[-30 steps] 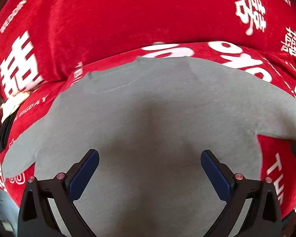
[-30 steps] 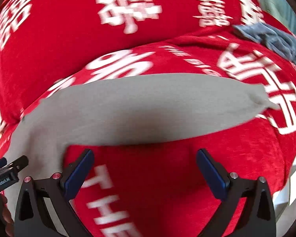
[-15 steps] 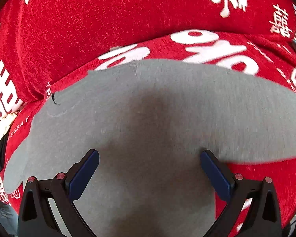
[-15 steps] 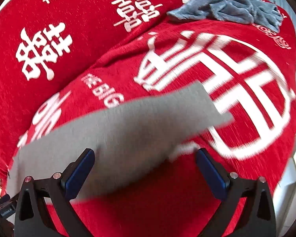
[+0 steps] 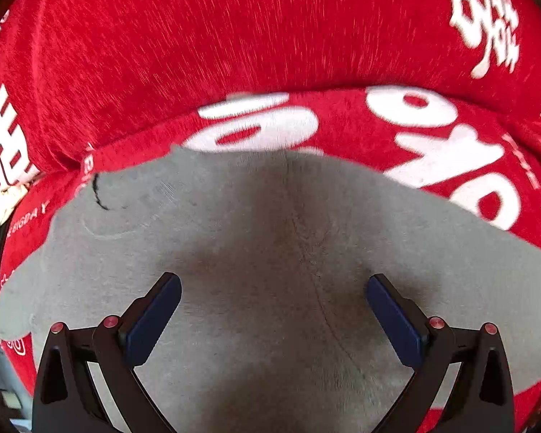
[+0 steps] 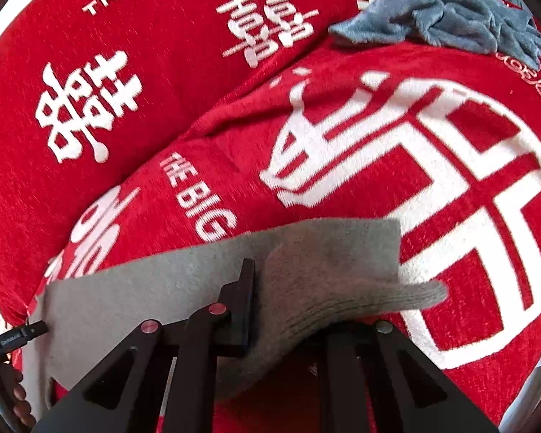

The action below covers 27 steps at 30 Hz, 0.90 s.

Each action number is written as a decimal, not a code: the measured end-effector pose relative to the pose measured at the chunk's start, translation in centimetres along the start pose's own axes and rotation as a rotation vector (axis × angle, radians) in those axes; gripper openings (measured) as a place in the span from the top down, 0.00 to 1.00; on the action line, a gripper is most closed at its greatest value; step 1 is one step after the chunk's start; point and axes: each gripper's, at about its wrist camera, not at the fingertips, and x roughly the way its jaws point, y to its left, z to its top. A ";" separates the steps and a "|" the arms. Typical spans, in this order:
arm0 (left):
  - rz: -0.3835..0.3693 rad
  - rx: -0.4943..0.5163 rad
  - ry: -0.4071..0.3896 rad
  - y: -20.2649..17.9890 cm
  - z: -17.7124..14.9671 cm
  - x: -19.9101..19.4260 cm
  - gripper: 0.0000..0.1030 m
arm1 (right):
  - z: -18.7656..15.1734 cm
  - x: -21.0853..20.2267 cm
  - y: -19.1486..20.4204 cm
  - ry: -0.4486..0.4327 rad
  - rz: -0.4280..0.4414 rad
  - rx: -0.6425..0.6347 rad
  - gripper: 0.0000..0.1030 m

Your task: Fold small clothes

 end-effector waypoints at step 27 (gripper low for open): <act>-0.143 -0.054 -0.041 2.3 -1.2 0.2 0.00 | 3.2 -11.2 18.0 -0.201 0.108 -0.306 0.95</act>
